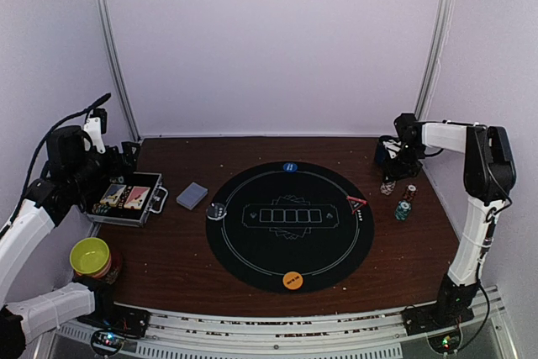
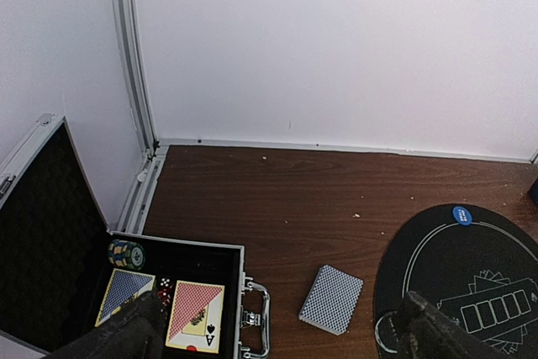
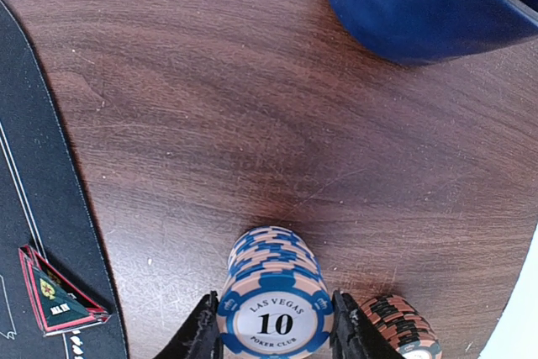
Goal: Distribute texas hold em gaming equipment
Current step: Pick up the pile of poker chips from the pile of poker chips.
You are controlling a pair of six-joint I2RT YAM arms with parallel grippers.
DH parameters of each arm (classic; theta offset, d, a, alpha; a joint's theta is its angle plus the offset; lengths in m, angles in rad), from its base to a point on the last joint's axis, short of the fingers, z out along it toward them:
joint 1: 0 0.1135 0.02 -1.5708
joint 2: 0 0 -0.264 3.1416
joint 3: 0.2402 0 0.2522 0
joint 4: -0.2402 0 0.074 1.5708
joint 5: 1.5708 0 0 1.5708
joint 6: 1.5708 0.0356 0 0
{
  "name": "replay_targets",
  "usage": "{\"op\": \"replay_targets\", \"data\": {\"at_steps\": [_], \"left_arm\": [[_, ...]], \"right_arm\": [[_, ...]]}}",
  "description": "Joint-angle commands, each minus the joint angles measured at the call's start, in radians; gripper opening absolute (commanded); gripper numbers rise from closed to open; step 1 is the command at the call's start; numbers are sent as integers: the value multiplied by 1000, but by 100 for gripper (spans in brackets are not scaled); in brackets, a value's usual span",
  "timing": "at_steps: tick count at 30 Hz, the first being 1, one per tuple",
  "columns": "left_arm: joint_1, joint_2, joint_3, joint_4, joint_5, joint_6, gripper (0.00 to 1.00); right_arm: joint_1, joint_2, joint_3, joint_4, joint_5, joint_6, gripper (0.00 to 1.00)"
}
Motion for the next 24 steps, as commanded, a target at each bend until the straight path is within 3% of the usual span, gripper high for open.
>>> {"op": "replay_targets", "data": {"at_steps": [1, 17, 24], "left_arm": [[14, -11, 20, 12, -9, 6, 98], [19, -7, 19, 12, -8, 5, 98], [20, -5, 19, 11, -6, 4, 98]], "right_arm": [[9, -8, -10, -7, 0, -7, 37], [51, -102, -6, 13, 11, 0, 35], [162, -85, 78, -11, 17, -18, 35]]}}
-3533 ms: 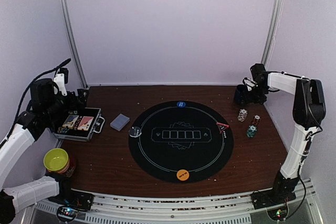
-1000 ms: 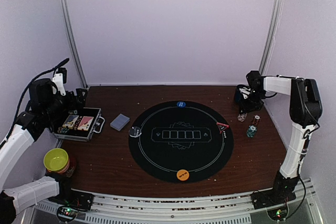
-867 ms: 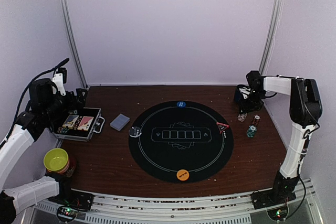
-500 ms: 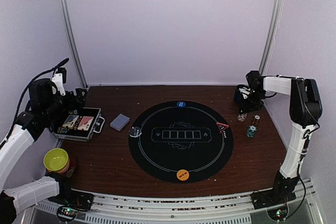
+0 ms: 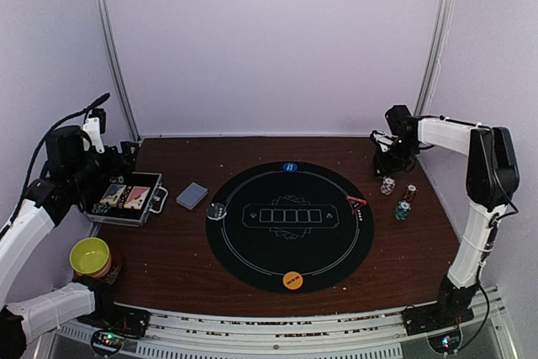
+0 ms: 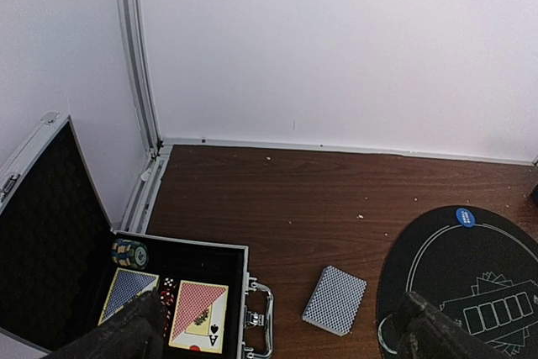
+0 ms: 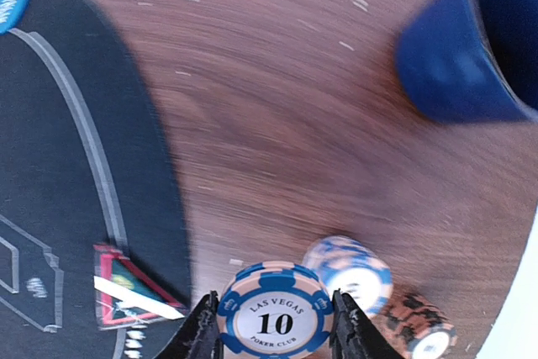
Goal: Distribute texas hold em gaming equipment
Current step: Pick up the pile of poker chips from the pile of poker chips, then place the poker chips pile in the small blind area.
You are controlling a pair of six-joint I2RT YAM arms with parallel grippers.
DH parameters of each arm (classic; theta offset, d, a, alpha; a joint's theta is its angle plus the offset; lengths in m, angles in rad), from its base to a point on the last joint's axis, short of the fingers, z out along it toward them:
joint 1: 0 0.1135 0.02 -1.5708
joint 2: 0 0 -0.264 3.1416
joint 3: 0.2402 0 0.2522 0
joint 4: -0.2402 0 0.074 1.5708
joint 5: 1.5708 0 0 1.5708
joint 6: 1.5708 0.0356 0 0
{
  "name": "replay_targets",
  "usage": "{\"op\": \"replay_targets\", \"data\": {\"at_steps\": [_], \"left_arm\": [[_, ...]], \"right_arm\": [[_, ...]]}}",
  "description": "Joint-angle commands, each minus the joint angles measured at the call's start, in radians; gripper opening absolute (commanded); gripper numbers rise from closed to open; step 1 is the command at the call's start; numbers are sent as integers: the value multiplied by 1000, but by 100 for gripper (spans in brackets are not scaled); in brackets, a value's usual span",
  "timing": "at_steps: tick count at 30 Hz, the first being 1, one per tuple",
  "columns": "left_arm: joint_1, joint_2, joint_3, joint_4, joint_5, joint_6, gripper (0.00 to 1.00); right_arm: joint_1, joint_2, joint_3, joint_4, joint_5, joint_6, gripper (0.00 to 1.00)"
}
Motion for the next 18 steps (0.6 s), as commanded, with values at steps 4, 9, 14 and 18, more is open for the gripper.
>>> {"op": "replay_targets", "data": {"at_steps": [4, 9, 14, 18], "left_arm": [[9, -11, 18, 15, -6, 0, 98], [10, -20, 17, 17, -18, 2, 98], [12, -21, 15, 16, -26, 3, 98], [13, -18, 16, 17, -25, 4, 98]], "right_arm": [[155, 58, 198, -46, 16, -17, 36], [209, 199, 421, -97, 12, -21, 36], [248, 357, 604, -123, 18, -28, 36], [277, 432, 673, -105, 18, -28, 36]]}}
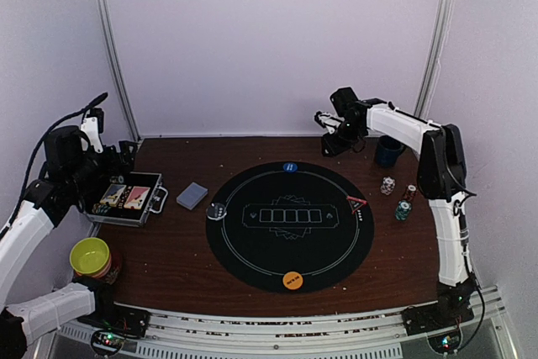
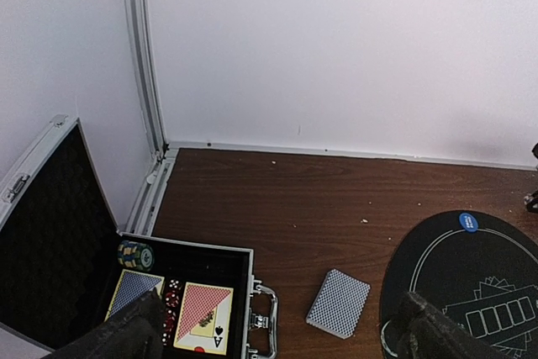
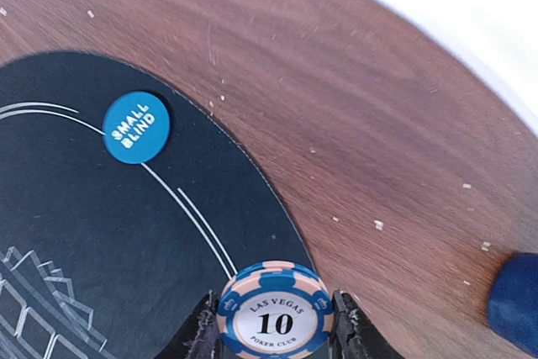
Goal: Distribute texas hold em gaming equipment
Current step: Place the poker chips pile in the small blind area.
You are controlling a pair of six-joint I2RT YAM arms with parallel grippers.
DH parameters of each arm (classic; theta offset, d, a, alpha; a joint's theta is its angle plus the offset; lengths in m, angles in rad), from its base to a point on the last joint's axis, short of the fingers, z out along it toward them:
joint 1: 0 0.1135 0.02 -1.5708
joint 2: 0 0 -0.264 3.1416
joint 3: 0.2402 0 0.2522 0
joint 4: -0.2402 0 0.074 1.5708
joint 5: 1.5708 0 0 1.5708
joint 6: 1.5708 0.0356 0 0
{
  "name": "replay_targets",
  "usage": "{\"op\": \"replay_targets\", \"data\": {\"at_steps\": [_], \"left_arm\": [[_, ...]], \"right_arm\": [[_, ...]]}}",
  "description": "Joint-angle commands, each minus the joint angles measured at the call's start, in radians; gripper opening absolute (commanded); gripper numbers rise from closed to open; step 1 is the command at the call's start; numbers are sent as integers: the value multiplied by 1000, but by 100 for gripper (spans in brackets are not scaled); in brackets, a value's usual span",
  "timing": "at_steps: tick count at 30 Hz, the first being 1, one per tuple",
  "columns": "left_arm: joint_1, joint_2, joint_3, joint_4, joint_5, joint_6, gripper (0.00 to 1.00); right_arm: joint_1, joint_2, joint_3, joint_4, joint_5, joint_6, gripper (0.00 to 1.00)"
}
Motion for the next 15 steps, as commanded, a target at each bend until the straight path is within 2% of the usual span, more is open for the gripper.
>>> {"op": "replay_targets", "data": {"at_steps": [1, 15], "left_arm": [[13, -7, 17, 16, -9, 3, 98], [20, -10, 17, 18, -6, 4, 98]], "right_arm": [[34, 66, 78, -16, 16, -10, 36], [96, 168, 99, 137, 22, 0, 36]]}}
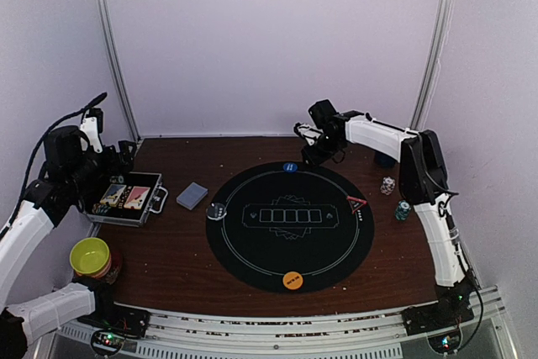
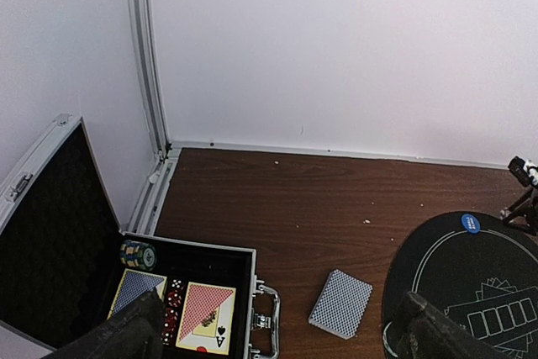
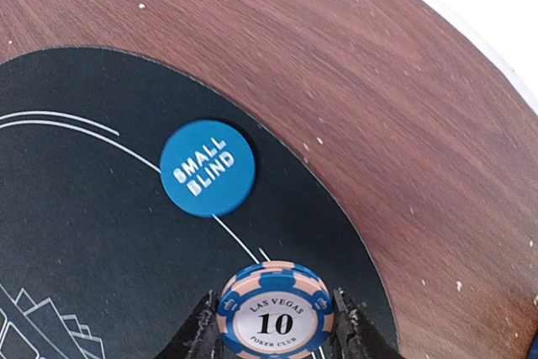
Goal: Distribute texas hold em gaming equipment
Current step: Place the poker chips pile in the small blind area.
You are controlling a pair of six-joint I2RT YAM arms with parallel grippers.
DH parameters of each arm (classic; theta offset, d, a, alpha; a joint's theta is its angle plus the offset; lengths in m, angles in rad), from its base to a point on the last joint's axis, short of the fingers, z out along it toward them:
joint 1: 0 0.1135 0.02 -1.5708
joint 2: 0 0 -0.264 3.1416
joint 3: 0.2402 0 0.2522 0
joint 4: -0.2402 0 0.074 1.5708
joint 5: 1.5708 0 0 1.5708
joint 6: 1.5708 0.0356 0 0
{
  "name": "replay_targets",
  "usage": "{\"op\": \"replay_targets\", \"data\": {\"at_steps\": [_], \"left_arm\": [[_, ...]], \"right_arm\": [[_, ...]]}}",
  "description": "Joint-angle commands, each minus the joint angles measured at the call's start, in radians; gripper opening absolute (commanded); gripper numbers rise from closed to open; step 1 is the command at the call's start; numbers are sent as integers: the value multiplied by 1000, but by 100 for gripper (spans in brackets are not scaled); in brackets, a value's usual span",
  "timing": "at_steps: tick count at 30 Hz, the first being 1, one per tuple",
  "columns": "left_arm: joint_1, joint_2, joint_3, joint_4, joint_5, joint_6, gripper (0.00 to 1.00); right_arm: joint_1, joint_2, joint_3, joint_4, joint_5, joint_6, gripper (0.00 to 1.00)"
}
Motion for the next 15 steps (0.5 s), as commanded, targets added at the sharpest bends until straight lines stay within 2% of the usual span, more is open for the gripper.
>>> {"op": "replay_targets", "data": {"at_steps": [1, 15], "left_arm": [[13, -10, 17, 16, -4, 2, 98], [15, -10, 17, 17, 3, 3, 98]], "right_arm": [[17, 37, 26, 78, 23, -1, 36], [30, 131, 84, 141, 107, 2, 36]]}}
